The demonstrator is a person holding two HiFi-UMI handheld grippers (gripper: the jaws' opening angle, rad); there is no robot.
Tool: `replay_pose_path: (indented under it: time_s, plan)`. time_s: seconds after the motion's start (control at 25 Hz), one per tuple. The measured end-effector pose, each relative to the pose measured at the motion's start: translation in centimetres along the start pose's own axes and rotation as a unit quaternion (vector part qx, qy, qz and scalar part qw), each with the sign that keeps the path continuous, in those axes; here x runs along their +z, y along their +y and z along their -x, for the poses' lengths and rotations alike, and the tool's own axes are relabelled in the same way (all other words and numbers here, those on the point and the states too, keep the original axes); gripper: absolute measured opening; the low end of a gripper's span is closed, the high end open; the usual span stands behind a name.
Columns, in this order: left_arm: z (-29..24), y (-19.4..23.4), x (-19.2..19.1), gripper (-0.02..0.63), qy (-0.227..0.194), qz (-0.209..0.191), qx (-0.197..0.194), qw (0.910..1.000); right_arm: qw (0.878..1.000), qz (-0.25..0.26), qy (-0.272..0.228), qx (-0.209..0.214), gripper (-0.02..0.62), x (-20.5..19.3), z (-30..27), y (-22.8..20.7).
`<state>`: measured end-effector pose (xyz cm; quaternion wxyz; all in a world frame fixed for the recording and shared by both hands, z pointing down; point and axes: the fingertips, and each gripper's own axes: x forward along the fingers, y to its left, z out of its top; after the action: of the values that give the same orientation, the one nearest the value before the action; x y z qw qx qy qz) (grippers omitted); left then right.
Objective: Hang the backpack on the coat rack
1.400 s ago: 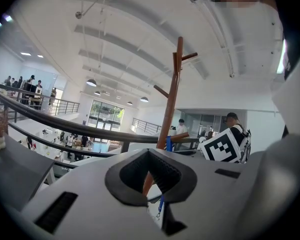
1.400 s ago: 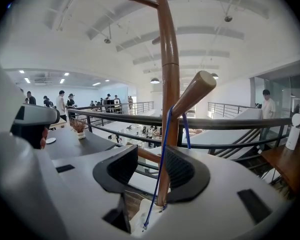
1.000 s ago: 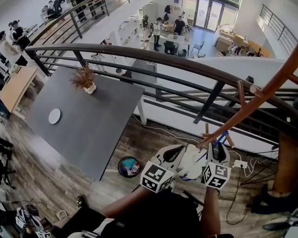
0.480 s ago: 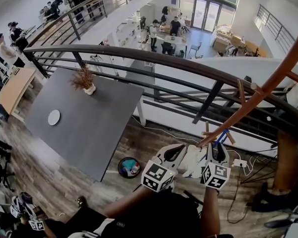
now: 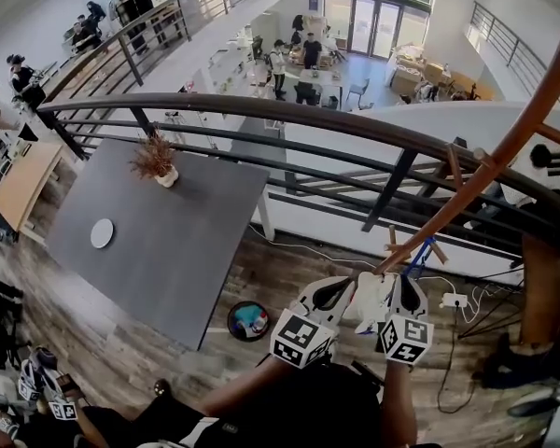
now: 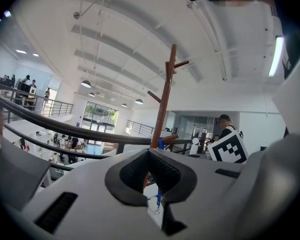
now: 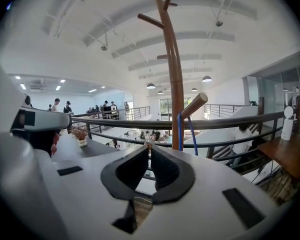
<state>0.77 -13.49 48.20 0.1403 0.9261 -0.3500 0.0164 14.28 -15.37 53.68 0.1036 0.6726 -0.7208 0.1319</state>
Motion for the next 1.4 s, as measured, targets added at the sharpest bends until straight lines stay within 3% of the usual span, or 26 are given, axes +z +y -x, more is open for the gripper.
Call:
replay_pose_path:
  time_s: [0.88, 1.4]
  plan:
    - [5.1, -0.5, -1.5, -0.002, 0.002, 0.000, -0.022, 0.9998, 1.000, -0.006, -0.013, 0.002, 0.012, 0.1, 5.8, 6.0]
    - [3.2, -3.8, -2.4, -0.002, 0.009, -0.013, -0.031, 0.9994, 0.999, -0.012, -0.027, 0.013, 0.012, 0.0, 8.6, 4.0]
